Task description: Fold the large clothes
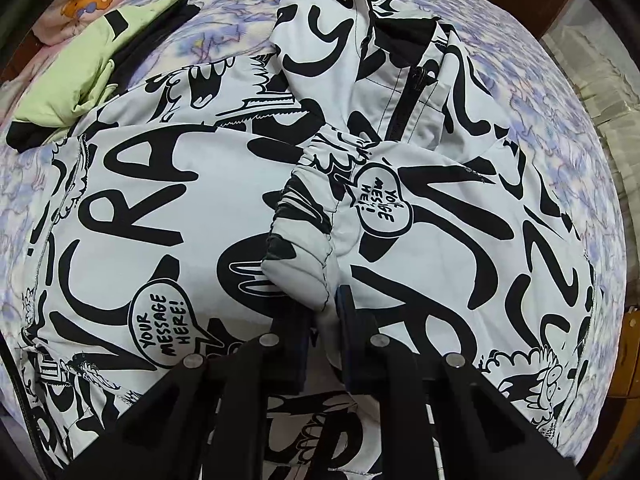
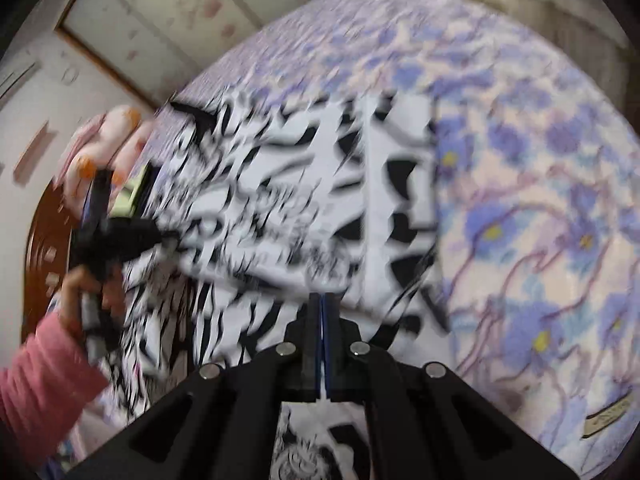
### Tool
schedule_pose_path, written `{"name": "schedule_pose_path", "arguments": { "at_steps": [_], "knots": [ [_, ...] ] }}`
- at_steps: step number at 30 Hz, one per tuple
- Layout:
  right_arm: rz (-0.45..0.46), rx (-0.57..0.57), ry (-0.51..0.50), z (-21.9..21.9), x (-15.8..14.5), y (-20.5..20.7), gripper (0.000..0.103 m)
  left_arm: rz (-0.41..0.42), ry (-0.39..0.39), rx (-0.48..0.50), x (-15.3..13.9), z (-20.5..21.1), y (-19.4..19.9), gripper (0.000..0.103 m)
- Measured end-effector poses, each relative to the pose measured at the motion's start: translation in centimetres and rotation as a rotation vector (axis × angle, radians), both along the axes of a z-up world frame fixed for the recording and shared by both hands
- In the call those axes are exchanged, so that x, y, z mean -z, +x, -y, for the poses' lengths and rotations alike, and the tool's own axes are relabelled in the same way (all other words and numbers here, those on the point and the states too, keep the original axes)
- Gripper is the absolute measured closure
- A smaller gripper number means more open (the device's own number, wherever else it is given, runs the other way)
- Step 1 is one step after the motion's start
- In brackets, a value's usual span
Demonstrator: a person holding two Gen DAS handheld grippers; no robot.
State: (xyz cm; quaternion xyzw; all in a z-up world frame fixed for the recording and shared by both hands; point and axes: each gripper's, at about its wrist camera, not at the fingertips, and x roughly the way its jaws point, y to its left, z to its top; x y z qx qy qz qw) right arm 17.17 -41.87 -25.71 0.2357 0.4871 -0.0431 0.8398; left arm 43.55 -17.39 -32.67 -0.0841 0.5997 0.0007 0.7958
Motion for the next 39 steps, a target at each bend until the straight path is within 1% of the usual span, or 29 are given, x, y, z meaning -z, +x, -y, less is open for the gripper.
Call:
{"name": "schedule_pose_path", "arguments": {
  "at_steps": [2,5,7,9,11,16,19,21,23,25,26,27,28,29,32,33,35,38,39],
  "knots": [
    [-0.050,0.037,-0.034,0.7,1.1,1.0,0.103,-0.002,-0.002,0.003,-0.2,-0.4,-0.3,0.092],
    [-0.160,0.031,-0.042,0.8,3.9,2.7,0.103,-0.011,-0.001,0.001,-0.2,-0.5,-0.2,0.092],
    [-0.211,0.029,-0.054,0.6,5.2,3.1,0.103,-0.019,0.007,0.011,-0.1,-0.5,-0.3,0.092],
    [-0.233,0.050,-0.047,0.8,6.1,3.4,0.103,-0.019,0.015,0.021,0.1,-0.7,-0.5,0.092],
    [-0.251,0.070,-0.037,0.8,7.2,3.9,0.103,-0.021,0.001,0.020,0.3,-1.0,-0.5,0.092],
    [-0.279,0.111,-0.006,1.5,8.6,5.2,0.103,-0.007,-0.064,-0.004,0.3,-2.2,-0.6,0.090],
    [-0.284,0.117,-0.015,1.4,8.7,5.6,0.103,-0.018,-0.092,-0.003,0.8,-2.8,-0.3,0.090],
    [-0.271,0.112,-0.030,1.3,8.6,5.6,0.103,-0.009,-0.099,-0.002,0.9,-2.9,-0.1,0.090],
    [-0.258,0.114,-0.025,1.4,8.6,5.5,0.103,0.003,-0.078,0.017,0.9,-2.5,0.2,0.090],
    [-0.255,0.118,-0.012,1.4,8.6,5.6,0.103,-0.009,-0.043,0.029,1.1,-2.0,0.4,0.088],
    [-0.254,0.119,-0.010,1.3,8.6,5.5,0.103,-0.011,-0.023,0.033,0.9,-1.6,0.3,0.084],
    [-0.251,0.120,-0.008,1.3,8.6,5.4,0.103,-0.006,0.015,0.033,0.5,-1.4,0.1,0.080],
    [-0.248,0.120,-0.008,1.3,8.5,5.0,0.103,-0.004,0.047,0.029,0.2,-1.2,-0.1,0.068],
    [-0.245,0.118,-0.007,1.2,8.5,4.9,0.103,0.000,0.090,0.029,-0.3,-1.1,-0.5,0.063],
    [-0.247,0.117,0.001,1.6,8.5,4.7,0.103,0.010,0.128,0.060,-1.9,-0.5,-1.7,0.062],
    [-0.247,0.116,0.004,1.7,8.4,4.7,0.103,0.015,0.133,0.077,-2.6,-0.1,-2.2,0.061],
    [-0.247,0.108,0.003,1.8,8.3,4.8,0.103,0.033,0.119,0.123,-3.9,1.0,-3.4,0.055],
    [-0.243,0.086,-0.013,1.3,8.1,4.8,0.103,0.046,0.028,0.243,-5.2,3.9,-5.3,0.055],
    [-0.242,0.081,-0.014,1.3,8.0,4.8,0.103,0.038,-0.020,0.311,-5.3,5.7,-5.8,0.055]
  ]
}}
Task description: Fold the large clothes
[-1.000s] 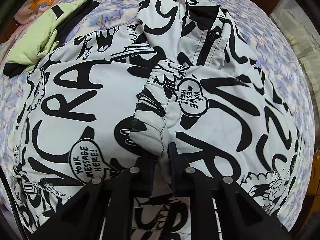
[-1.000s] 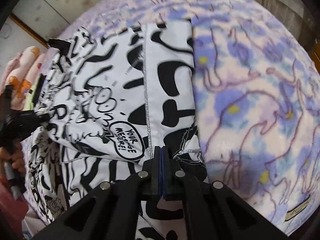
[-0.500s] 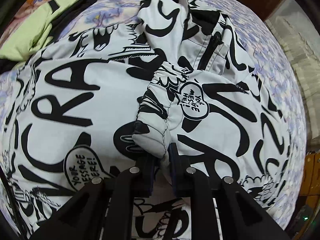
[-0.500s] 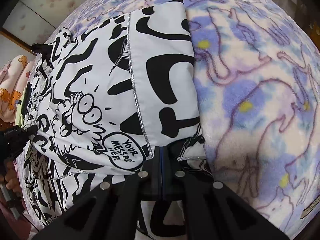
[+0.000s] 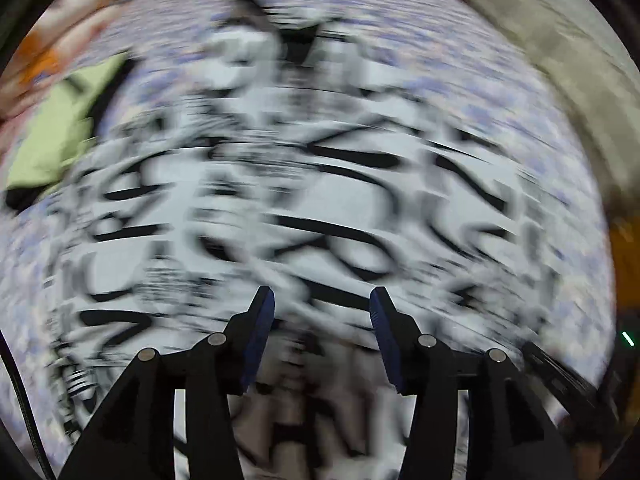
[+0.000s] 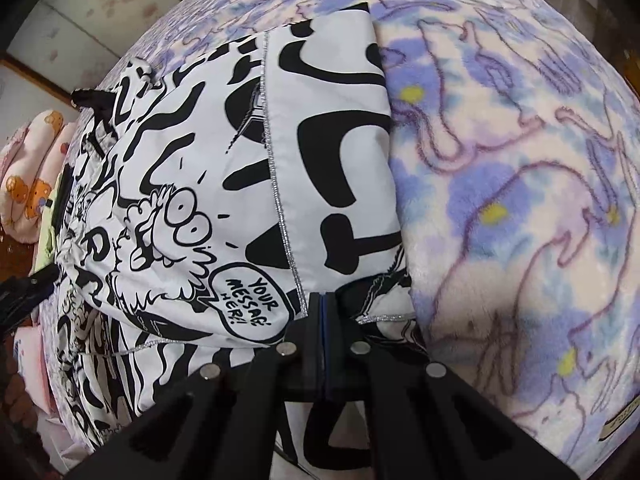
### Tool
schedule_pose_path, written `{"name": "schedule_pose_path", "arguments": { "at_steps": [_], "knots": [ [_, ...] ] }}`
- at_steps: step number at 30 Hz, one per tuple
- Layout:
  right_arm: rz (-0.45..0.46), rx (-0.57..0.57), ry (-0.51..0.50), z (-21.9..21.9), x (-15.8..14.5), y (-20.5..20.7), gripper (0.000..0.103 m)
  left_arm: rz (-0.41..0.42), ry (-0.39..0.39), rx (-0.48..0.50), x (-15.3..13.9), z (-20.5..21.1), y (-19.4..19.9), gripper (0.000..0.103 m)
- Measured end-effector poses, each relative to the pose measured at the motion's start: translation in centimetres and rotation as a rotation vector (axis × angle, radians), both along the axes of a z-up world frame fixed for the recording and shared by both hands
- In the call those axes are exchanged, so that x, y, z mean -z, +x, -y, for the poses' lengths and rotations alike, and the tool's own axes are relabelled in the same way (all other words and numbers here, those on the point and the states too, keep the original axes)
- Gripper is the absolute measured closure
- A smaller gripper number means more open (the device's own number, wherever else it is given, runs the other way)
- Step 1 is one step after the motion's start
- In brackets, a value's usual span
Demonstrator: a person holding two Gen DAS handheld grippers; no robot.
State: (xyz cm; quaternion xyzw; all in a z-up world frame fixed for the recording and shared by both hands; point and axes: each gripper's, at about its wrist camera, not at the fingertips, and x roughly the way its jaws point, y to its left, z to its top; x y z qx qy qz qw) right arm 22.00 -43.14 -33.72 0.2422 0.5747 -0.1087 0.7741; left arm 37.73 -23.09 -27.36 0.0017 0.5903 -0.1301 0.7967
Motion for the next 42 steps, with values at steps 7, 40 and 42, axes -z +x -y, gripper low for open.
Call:
{"name": "schedule_pose_path", "arguments": {
  "at_steps": [7,40,42],
  "knots": [
    [0.010,-0.010,0.030,0.2,-0.1,-0.1,0.103,-0.148,-0.125,0.278,3.5,11.1,-1.4,0.055],
    [0.277,-0.244,0.168,-3.3,-3.2,6.2,0.103,-0.136,-0.050,-0.039,3.6,3.2,4.3,0.091],
    [0.269,-0.230,0.179,-4.0,-1.9,8.2,0.103,-0.130,-0.023,-0.026,4.8,5.2,5.1,0.091]
  ]
}}
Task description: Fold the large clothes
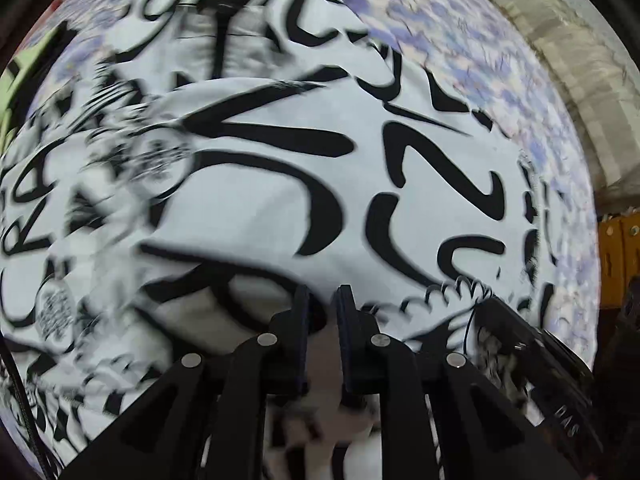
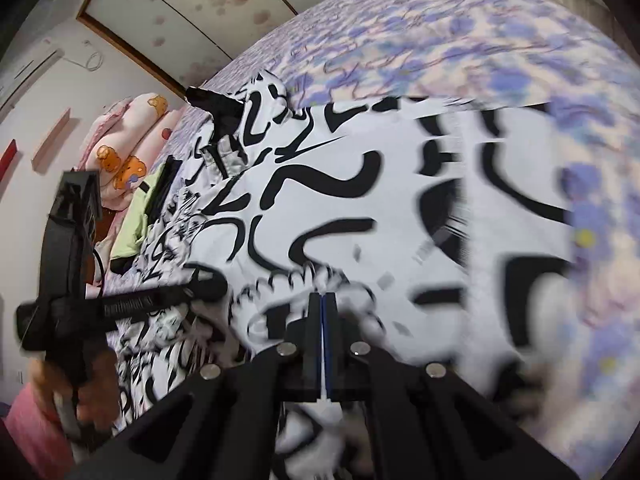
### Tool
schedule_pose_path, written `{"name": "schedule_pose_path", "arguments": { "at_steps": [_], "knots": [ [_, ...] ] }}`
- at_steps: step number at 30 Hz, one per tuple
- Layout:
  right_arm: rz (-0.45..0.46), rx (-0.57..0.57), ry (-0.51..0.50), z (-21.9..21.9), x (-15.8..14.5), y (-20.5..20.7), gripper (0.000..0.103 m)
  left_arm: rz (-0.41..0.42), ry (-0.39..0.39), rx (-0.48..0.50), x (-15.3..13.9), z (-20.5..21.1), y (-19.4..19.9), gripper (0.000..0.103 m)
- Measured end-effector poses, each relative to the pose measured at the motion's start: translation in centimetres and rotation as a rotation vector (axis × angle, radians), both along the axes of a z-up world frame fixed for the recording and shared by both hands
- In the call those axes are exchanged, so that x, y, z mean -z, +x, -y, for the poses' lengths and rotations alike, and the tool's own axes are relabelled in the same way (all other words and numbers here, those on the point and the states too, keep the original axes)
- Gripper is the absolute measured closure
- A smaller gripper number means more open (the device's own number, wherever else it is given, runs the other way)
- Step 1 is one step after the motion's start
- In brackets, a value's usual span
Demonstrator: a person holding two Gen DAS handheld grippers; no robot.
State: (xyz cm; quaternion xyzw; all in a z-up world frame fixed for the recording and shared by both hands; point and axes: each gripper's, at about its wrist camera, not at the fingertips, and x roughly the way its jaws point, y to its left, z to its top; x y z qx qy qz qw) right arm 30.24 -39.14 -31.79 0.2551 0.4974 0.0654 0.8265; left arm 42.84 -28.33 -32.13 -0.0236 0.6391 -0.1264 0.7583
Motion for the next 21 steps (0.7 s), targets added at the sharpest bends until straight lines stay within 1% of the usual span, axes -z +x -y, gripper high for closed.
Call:
{"name": "schedule_pose_path", "arguments": {
  "at_steps": [2,5,7,9,10,11,13,15,16,17,18,19,21],
  "knots": [
    [0.018,0.029,0.002,-0.1,0.6,1.6,0.103,0.045,0.003,-0.016,1.0,0.6,1.0,0.091],
    [0.050,0.085,-0.032,0.5,0.9,4.5,0.103,0.068,-0.034,-0.081,1.7,0.4,3.6,0.091],
    [0.063,0.115,-0.073,1.5,0.6,6.1,0.103,0.085,-0.059,-0.126,2.0,-0.3,5.1,0.091],
    [0.060,0.124,-0.123,2.9,0.0,7.0,0.103,0.099,-0.080,-0.167,2.1,-1.7,5.4,0.092],
    [0.058,0.128,-0.146,3.6,-0.3,7.1,0.103,0.112,-0.071,-0.188,1.8,-2.3,5.8,0.092],
    [0.057,0.133,-0.160,4.4,-0.6,7.2,0.103,0.130,-0.054,-0.205,1.6,-4.1,6.2,0.092],
    [0.047,0.149,-0.205,6.2,-1.0,6.8,0.103,0.178,0.032,-0.246,1.3,-5.6,6.9,0.091],
    [0.031,0.162,-0.238,7.9,-1.1,6.0,0.103,0.192,0.088,-0.284,1.3,-7.9,7.3,0.092],
    [0.035,0.153,-0.196,8.8,-1.0,5.5,0.103,0.183,0.083,-0.296,1.4,-8.9,7.4,0.091],
    [0.030,0.169,-0.188,9.4,-0.9,5.2,0.103,0.169,0.057,-0.314,1.4,-10.7,7.5,0.092],
    [0.009,0.203,-0.234,9.9,-0.9,4.9,0.103,0.157,0.019,-0.334,1.5,-11.8,7.6,0.092],
    [-0.003,0.216,-0.255,10.5,-0.9,4.3,0.103,0.148,-0.029,-0.352,1.5,-12.9,7.7,0.093],
    [-0.003,0.255,-0.256,11.6,-1.0,3.4,0.103,0.131,-0.098,-0.380,1.6,-14.6,7.7,0.094]
  ]
}}
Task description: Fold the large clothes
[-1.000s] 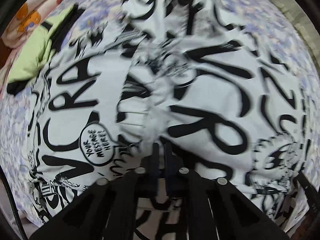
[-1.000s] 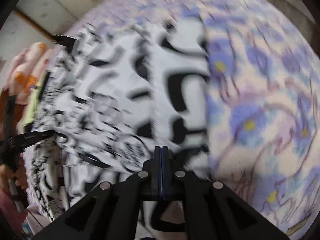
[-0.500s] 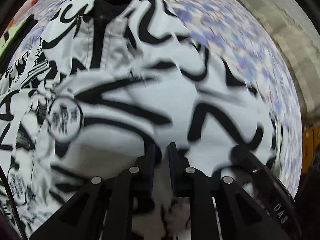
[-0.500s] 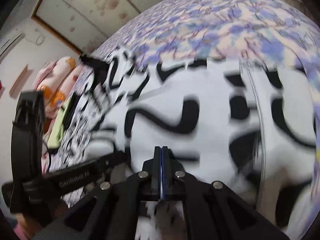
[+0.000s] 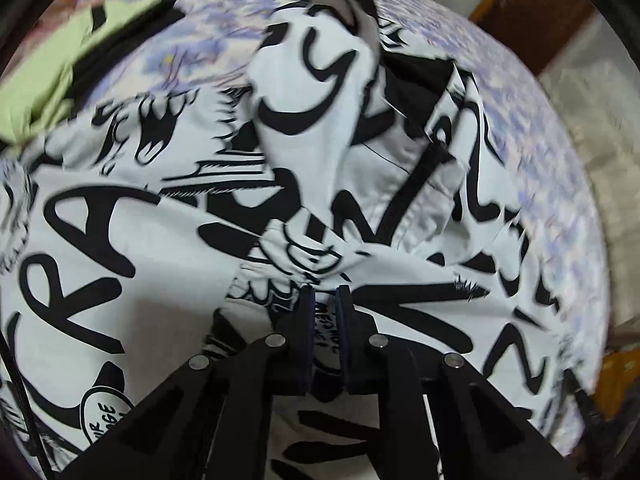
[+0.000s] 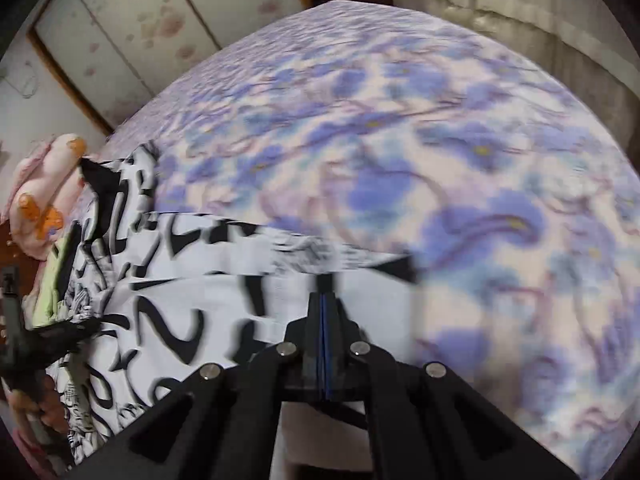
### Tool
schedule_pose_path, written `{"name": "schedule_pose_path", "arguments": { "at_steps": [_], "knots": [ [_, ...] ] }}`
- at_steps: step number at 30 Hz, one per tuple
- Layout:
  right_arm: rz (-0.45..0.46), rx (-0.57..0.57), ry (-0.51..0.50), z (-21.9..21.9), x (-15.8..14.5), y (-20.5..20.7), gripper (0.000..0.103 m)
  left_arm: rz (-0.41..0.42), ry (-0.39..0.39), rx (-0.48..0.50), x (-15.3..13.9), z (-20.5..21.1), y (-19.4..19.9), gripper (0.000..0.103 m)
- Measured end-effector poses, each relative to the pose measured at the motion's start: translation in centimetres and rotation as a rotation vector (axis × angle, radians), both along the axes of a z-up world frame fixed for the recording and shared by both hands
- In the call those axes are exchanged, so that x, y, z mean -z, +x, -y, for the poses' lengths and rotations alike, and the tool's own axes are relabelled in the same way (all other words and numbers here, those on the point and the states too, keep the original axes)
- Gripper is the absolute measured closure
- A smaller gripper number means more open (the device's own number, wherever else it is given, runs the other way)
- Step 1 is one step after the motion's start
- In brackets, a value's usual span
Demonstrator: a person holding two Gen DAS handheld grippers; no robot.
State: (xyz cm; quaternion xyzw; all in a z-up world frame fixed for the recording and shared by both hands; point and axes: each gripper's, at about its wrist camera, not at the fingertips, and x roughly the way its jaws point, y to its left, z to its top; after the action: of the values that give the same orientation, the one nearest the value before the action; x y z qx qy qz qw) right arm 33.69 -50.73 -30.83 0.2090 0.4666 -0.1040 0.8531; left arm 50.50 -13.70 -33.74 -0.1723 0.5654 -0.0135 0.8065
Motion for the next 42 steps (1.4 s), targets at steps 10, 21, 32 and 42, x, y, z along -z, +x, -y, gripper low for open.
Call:
{"name": "schedule_pose_path", "arguments": {
  "at_steps": [10,21,32,42],
  "knots": [
    [-0.049,0.103,-0.014,1.2,1.9,-0.7,0.103,0.030,-0.009,-0.092,-0.7,-4.0,-1.5,0.096],
    [-0.006,0.026,0.136,0.2,-4.9,4.9,0.103,-0.040,0.124,0.024,-6.5,-7.9,3.8,0.090],
    [0.032,-0.250,0.312,-7.0,-10.2,18.0,0.099,0.041,0.221,0.245,-13.7,-11.0,13.5,0.079],
    [0.026,-0.240,0.458,-10.3,-6.6,30.4,0.098,0.070,0.178,0.323,-11.7,-9.8,21.3,0.070]
  ]
}}
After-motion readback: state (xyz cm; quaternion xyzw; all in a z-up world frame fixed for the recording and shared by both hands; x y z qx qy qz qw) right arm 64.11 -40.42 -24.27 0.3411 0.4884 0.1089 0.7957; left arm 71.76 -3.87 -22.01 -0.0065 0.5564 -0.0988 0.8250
